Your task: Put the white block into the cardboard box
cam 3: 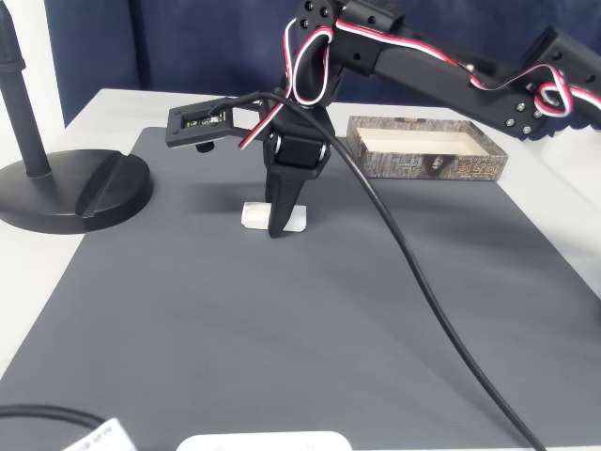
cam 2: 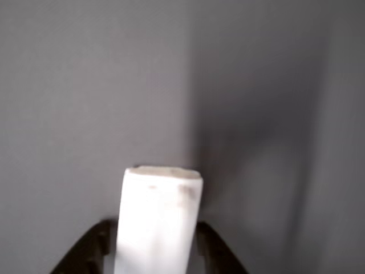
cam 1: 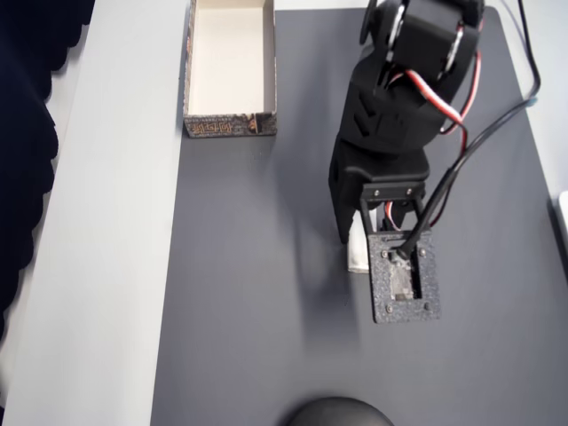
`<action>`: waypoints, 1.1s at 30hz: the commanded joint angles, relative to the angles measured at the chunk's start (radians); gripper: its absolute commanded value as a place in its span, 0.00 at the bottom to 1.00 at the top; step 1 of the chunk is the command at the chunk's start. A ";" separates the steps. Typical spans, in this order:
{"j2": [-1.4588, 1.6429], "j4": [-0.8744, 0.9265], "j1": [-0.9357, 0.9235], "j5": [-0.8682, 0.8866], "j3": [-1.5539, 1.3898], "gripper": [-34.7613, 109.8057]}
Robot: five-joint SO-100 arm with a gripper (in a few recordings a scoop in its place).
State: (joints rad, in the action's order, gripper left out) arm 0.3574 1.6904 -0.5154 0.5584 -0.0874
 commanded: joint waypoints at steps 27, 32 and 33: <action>0.020 0.032 0.008 0.046 0.074 0.28; 0.037 0.034 0.008 0.089 0.072 0.26; 0.040 0.034 0.008 0.094 0.069 0.25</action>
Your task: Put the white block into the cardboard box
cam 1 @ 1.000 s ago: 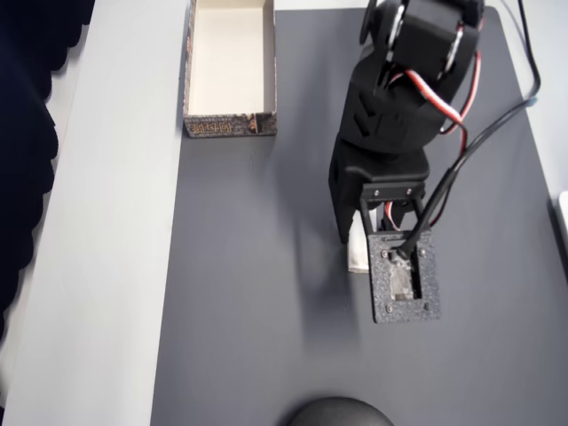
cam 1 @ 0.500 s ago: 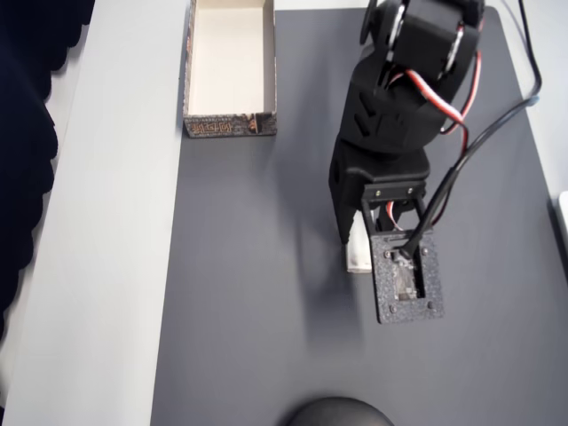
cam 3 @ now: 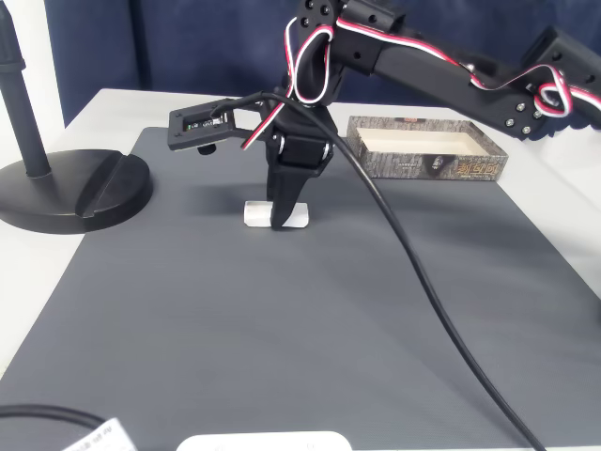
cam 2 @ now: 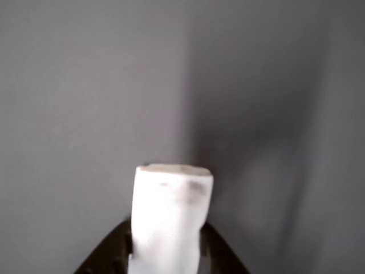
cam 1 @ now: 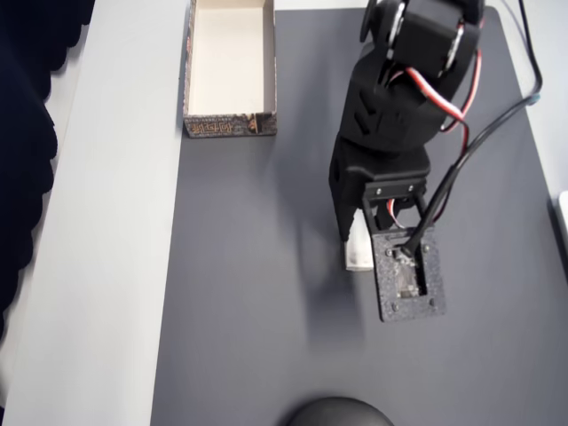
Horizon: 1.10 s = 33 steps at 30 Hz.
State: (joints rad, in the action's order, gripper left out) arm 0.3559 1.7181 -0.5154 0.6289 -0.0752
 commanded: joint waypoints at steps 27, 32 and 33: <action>0.563 0.009 -0.061 0.011 -0.430 0.23; 0.701 0.008 -0.103 0.014 -0.568 0.23; 0.726 0.008 -0.114 0.014 -0.592 0.23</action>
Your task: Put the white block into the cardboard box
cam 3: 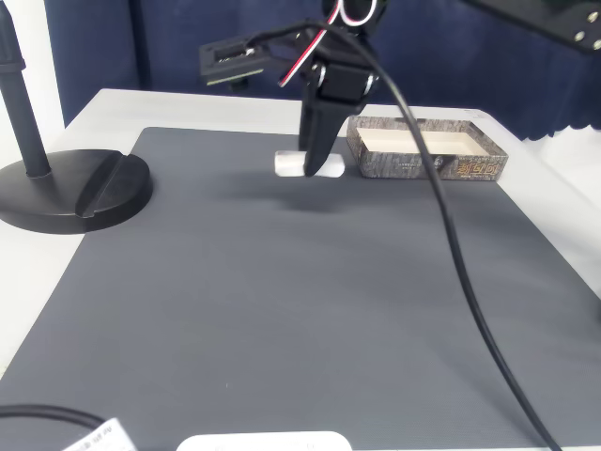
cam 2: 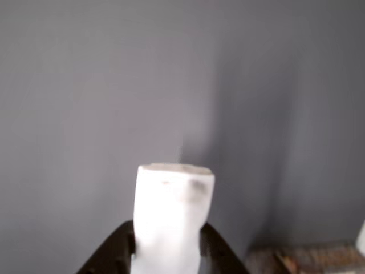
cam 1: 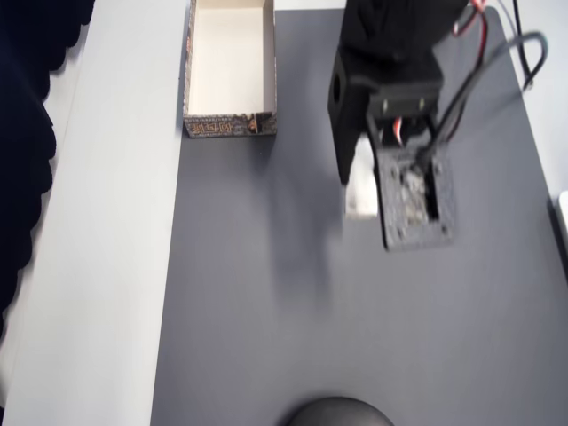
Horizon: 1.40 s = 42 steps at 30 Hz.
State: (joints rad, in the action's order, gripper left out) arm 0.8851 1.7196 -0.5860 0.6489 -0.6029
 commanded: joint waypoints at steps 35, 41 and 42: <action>0.164 -0.098 -0.575 0.568 -0.120 0.23; 0.140 -0.114 -0.617 0.676 -0.118 0.23; 0.137 -0.118 -0.621 0.681 -0.118 0.23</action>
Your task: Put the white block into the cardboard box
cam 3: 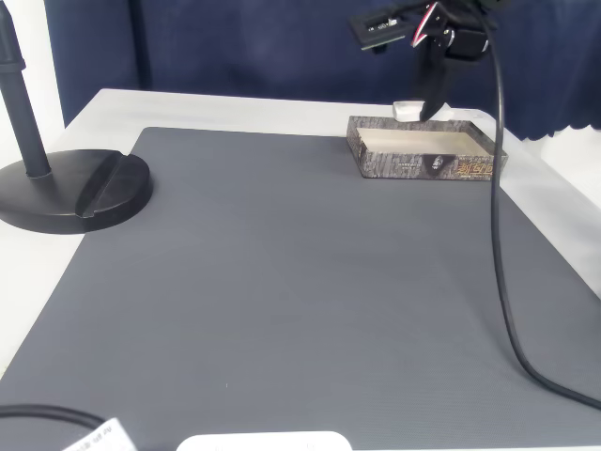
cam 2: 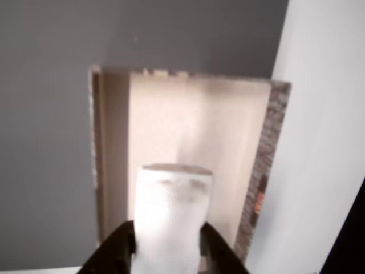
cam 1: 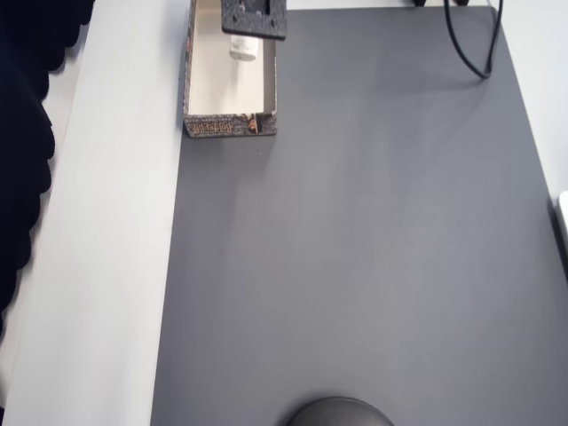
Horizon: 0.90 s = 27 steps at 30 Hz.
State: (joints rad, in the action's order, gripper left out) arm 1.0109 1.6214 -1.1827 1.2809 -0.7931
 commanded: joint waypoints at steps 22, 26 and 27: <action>-0.112 -0.031 -0.035 0.160 0.176 0.23; -0.147 -0.031 -0.035 0.150 0.186 0.23; -0.158 -0.031 -0.037 0.146 0.192 0.23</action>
State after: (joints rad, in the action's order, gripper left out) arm 0.8483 1.6030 -1.2303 1.4358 -0.6796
